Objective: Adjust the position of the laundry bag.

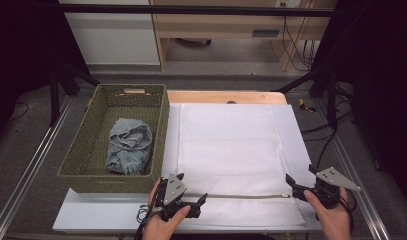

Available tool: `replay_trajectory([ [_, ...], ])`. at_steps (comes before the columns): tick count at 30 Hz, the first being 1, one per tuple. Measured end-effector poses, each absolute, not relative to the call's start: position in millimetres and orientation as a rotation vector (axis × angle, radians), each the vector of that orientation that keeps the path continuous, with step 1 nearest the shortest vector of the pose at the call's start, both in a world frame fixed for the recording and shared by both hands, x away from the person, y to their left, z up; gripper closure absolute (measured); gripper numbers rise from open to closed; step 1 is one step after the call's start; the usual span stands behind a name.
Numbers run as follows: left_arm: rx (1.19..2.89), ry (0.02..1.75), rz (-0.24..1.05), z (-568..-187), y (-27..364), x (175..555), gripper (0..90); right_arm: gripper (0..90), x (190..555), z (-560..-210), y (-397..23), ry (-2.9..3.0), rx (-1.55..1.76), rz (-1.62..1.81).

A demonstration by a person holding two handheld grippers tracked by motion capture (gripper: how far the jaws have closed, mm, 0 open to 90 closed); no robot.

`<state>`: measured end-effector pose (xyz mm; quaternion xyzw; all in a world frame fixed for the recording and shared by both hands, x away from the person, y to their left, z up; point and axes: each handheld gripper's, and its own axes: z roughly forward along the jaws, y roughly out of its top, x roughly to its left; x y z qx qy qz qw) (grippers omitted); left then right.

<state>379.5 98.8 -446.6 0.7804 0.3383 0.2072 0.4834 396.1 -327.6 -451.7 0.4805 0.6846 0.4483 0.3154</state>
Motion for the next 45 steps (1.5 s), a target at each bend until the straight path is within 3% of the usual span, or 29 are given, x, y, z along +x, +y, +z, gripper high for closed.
replay_trajectory([
  [17, 1.967, 0.834, 0.512, -446.6, 100.4, 356.4, 8.0, 14.3, 398.5, -448.0, -320.7, 1.809, 1.266, 1.091],
  [23, 2.020, 0.873, 0.512, -451.3, 101.9, 355.7, 9.9, 22.3, 398.1, -446.7, -316.9, 1.865, 1.312, 1.014],
  [24, 2.030, 0.877, 0.502, -452.2, 102.1, 355.8, 12.1, 27.8, 399.1, -448.2, -316.7, 1.897, 1.327, 0.976],
  [27, 2.051, 0.883, 0.497, -453.2, 101.6, 354.7, 14.3, 29.2, 400.5, -449.1, -317.8, 1.914, 1.339, 0.969],
  [28, 2.057, 0.880, 0.498, -453.3, 101.1, 353.8, 16.2, 34.5, 401.9, -449.9, -319.6, 1.933, 1.346, 0.972],
  [32, 2.081, 0.866, 0.505, -453.8, 99.8, 352.5, 19.7, 39.1, 403.8, -452.3, -320.8, 1.958, 1.349, 0.947],
  [45, 2.092, 0.925, 0.542, -451.9, 114.2, 348.9, 20.6, 40.8, 418.0, -458.4, -303.7, 2.036, 1.361, 0.874],
])
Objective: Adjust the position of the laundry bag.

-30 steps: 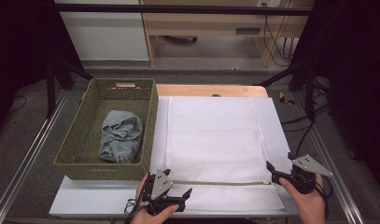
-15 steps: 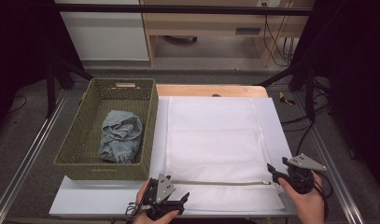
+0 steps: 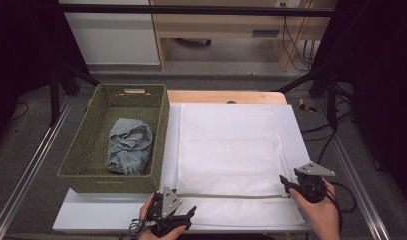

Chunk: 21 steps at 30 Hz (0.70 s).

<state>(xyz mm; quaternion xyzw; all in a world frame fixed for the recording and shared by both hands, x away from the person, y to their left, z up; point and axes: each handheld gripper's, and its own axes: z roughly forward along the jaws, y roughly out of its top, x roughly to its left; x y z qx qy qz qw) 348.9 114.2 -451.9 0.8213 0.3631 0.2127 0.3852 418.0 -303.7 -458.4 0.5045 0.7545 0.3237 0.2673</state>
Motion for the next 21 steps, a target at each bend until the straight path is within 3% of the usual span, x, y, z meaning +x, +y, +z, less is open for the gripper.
replay_trajectory([
  [21, 2.115, 1.014, 0.532, -457.4, 131.0, 345.4, 21.4, 56.2, 468.3, -474.0, -305.5, 2.093, 1.446, 0.791],
])
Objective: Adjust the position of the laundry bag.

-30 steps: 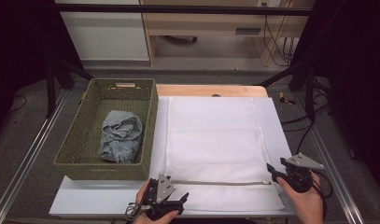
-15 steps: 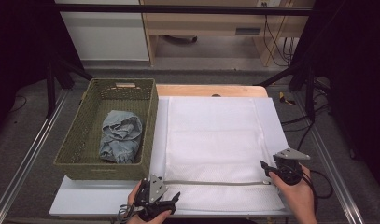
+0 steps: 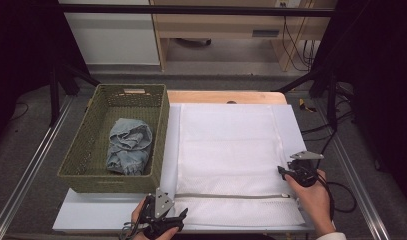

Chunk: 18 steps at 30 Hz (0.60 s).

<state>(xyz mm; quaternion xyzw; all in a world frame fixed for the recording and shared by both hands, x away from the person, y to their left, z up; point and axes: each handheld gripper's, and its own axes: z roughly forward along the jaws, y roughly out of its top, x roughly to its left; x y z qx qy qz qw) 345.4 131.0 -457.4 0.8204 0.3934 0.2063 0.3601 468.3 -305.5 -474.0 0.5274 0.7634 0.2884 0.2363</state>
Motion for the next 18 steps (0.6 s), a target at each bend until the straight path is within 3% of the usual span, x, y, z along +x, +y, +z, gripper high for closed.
replay_trajectory([
  [7, 2.133, 1.008, 0.525, -458.9, 129.6, 345.8, 21.3, 62.8, 472.4, -474.8, -306.6, 2.089, 1.470, 0.789],
  [10, 2.131, 1.009, 0.524, -458.9, 129.2, 345.8, 21.3, 69.8, 472.9, -474.8, -307.0, 2.096, 1.469, 0.803],
  [11, 2.133, 1.010, 0.523, -459.2, 129.2, 346.1, 21.3, 76.7, 472.9, -474.5, -306.5, 2.098, 1.472, 0.805],
  [13, 2.135, 1.011, 0.521, -459.5, 129.0, 346.1, 21.3, 80.0, 473.2, -474.6, -306.5, 2.099, 1.470, 0.804],
  [14, 2.135, 1.011, 0.521, -459.5, 128.8, 346.1, 21.5, 86.2, 473.6, -474.5, -307.1, 2.101, 1.468, 0.805],
  [18, 2.149, 1.017, 0.516, -460.7, 128.5, 346.3, 22.3, 89.2, 473.2, -472.6, -307.7, 2.099, 1.462, 0.821],
])
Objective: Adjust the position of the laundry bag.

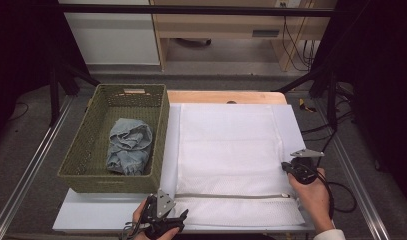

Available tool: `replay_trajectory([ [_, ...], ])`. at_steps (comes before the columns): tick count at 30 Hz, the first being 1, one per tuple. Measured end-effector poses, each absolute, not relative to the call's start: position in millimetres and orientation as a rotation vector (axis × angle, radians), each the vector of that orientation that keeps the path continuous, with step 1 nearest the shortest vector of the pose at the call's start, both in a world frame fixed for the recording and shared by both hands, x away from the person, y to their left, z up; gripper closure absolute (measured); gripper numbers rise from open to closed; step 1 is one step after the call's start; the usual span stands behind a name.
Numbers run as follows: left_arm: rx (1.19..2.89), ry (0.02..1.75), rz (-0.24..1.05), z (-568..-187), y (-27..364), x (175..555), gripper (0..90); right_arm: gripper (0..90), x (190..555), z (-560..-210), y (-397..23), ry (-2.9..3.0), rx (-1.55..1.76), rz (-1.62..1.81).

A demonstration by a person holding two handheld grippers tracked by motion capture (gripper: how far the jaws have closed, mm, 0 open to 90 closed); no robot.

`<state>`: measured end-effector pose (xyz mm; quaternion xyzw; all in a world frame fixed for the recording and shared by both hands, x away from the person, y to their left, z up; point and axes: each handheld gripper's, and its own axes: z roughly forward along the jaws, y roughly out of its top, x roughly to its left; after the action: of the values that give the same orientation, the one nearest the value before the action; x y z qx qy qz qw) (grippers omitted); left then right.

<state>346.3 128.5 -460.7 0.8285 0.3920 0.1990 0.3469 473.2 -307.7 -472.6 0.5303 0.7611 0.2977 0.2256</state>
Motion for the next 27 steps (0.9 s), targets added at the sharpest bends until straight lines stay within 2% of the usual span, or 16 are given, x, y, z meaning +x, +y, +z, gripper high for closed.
replay_trajectory([
  [10, 2.188, 1.053, 0.458, -464.7, 130.1, 348.2, 33.6, 89.4, 470.7, -468.4, -308.4, 2.086, 1.445, 0.850],
  [21, 2.215, 1.026, 0.419, -466.9, 125.3, 344.2, 33.0, 89.6, 469.4, -467.2, -308.0, 2.084, 1.444, 0.855],
  [24, 2.233, 1.028, 0.403, -468.3, 124.7, 342.6, 40.2, 89.6, 469.2, -466.7, -308.1, 2.084, 1.440, 0.855],
  [27, 2.248, 1.017, 0.379, -469.6, 124.3, 342.1, 52.2, 89.6, 469.1, -466.5, -308.2, 2.084, 1.438, 0.857],
])
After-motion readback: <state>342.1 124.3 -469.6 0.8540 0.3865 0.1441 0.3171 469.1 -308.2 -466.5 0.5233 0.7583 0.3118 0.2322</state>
